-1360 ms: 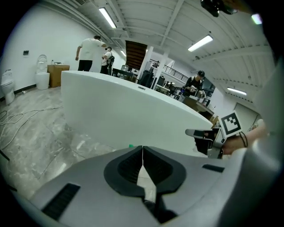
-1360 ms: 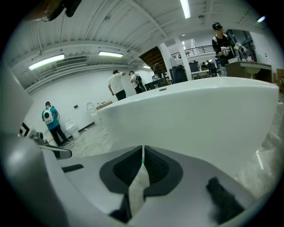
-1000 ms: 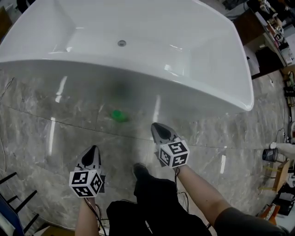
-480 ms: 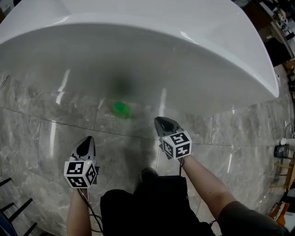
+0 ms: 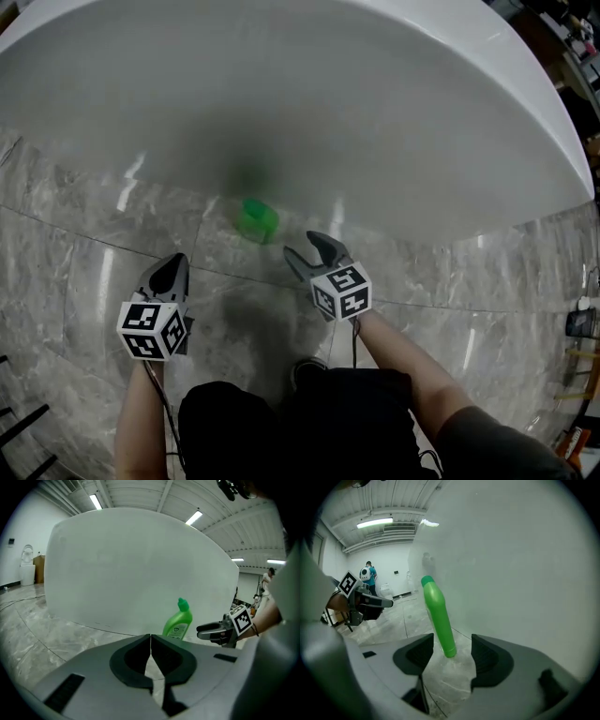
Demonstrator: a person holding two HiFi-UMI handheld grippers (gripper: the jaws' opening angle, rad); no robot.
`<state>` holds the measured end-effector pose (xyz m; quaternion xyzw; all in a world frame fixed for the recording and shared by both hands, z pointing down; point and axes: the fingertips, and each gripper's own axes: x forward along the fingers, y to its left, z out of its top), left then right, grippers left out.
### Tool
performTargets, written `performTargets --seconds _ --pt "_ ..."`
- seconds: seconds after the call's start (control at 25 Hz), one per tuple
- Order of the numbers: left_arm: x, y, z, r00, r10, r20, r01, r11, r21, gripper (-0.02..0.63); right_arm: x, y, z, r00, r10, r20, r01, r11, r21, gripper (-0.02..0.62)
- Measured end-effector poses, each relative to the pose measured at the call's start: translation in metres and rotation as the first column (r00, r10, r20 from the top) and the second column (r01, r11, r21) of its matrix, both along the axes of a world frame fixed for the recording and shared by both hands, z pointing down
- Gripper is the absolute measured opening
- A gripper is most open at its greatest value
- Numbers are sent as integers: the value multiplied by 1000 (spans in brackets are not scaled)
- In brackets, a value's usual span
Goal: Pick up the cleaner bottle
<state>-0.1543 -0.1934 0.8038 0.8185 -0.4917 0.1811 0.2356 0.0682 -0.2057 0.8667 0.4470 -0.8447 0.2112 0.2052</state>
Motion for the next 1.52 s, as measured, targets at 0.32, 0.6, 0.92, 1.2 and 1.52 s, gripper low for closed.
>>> performTargets --seconds 0.32,0.6,0.92,1.2,1.52 --pt "-1 -9 24 1000 -6 -10 7 1000 9 15 -37 -28 33 995 -98 -1 98 994 49 275" --pt "-9 -5 32 1000 -18 2 18 1000 3 15 -62 -41 54 983 -184 -12 184 979 86 273" --pt "-6 -10 35 1000 -3 9 3 1000 -13 15 -82 -57 66 971 -232 -55 237 964 118 273" --pt "-5 -10 33 1000 1 21 -1 1000 -7 15 -92 -61 71 966 -253 -50 258 954 151 273" --pt "-7 -1 36 1000 -12 17 12 1000 -13 15 -102 -68 76 958 -280 -57 285 943 170 272"
